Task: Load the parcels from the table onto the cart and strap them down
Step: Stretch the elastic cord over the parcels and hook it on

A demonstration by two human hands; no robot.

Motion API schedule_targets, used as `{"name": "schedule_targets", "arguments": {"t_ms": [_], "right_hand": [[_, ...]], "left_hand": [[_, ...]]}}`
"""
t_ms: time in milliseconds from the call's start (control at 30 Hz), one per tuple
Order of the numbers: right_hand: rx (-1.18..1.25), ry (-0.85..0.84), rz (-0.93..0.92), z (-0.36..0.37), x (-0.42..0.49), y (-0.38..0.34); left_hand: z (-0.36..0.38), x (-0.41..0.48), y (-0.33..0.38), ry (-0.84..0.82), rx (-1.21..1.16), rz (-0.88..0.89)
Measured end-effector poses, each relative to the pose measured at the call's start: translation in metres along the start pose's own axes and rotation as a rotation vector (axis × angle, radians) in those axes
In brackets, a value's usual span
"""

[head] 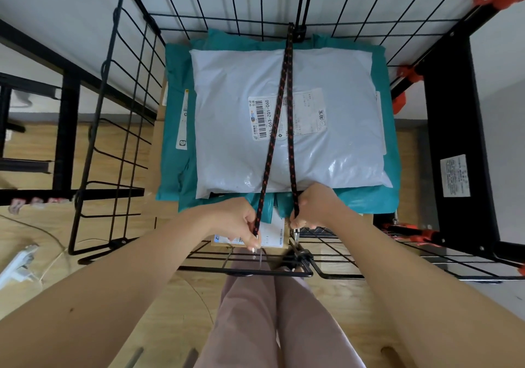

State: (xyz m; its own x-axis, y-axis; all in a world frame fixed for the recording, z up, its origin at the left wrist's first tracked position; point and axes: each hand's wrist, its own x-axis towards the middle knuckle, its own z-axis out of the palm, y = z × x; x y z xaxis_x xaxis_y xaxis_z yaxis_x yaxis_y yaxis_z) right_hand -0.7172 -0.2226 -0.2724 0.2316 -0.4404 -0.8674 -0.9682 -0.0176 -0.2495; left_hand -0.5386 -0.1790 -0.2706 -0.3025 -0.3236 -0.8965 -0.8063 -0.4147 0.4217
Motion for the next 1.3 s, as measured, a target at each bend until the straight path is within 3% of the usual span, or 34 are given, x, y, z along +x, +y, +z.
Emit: {"name": "schedule_targets", "arguments": {"t_ms": [400, 600, 800, 1033, 1300], "right_hand": [[-0.046, 0.015, 0.110, 0.002, -0.010, 0.031], [-0.057, -0.058, 0.102, -0.005, -0.014, 0.046], [-0.072, -0.005, 0.062, -0.016, -0.010, 0.053], [0.019, 0.055, 0.092, -0.018, -0.012, 0.071], [-0.021, -0.025, 0.109, -0.007, -0.013, 0.075]], "left_hand": [[0.003, 0.000, 0.007, 0.026, 0.103, 0.002], [-0.005, -0.011, 0.030, 0.009, 0.433, -0.096], [0.002, 0.002, 0.084, 0.304, 0.488, 0.097], [0.022, 0.029, 0.103, 0.466, 0.519, 0.243], [0.026, 0.035, 0.101, 0.479, 0.418, 0.247]]}}
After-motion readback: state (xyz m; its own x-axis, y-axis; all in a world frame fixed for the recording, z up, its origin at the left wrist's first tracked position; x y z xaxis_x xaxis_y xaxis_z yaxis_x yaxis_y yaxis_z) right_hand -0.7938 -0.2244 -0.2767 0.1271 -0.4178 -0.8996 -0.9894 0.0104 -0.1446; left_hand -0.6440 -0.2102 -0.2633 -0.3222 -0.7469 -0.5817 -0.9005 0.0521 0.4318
